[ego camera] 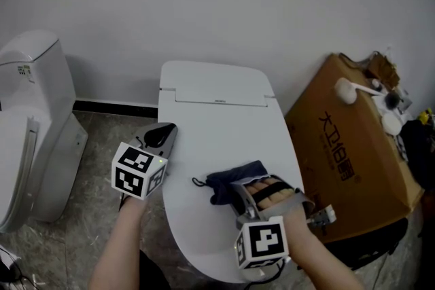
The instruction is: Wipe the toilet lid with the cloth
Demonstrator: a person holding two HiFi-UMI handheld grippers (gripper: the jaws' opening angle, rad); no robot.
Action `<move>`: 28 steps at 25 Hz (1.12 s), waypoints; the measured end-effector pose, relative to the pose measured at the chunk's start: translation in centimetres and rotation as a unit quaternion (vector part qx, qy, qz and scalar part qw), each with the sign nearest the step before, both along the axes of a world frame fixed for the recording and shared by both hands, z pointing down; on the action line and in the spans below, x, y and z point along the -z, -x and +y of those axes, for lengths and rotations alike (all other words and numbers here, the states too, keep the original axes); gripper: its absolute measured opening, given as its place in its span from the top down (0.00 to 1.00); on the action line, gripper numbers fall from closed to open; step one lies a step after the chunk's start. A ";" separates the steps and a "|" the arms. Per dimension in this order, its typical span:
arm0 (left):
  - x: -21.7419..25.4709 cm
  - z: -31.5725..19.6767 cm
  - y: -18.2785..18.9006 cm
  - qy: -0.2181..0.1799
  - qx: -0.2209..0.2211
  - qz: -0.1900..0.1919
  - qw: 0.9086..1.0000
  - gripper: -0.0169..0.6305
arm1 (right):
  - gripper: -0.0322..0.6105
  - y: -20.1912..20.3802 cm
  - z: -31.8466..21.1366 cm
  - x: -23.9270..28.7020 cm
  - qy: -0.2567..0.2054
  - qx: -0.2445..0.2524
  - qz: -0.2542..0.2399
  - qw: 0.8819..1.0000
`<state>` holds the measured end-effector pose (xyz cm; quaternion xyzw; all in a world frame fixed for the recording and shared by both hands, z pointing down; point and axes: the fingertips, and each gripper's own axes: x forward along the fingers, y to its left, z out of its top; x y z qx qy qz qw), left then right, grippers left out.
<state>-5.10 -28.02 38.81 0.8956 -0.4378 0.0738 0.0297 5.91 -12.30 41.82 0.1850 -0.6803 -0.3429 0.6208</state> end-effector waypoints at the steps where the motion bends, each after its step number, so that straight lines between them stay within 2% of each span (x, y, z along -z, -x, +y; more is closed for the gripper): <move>1: 0.0 0.0 0.0 0.000 0.000 0.000 1.000 0.95 | 0.85 0.0 0.4 0.0 -0.001 0.000 0.000 1.000; 15: 0.0 0.0 0.0 0.002 0.000 0.003 1.000 0.95 | 0.85 0.1 5.1 0.6 -0.015 -0.005 -0.023 1.000; 28: -0.1 0.3 -0.1 -0.002 0.003 -0.018 1.000 0.95 | 0.85 -0.1 5.0 2.5 -0.026 -0.006 -0.042 0.999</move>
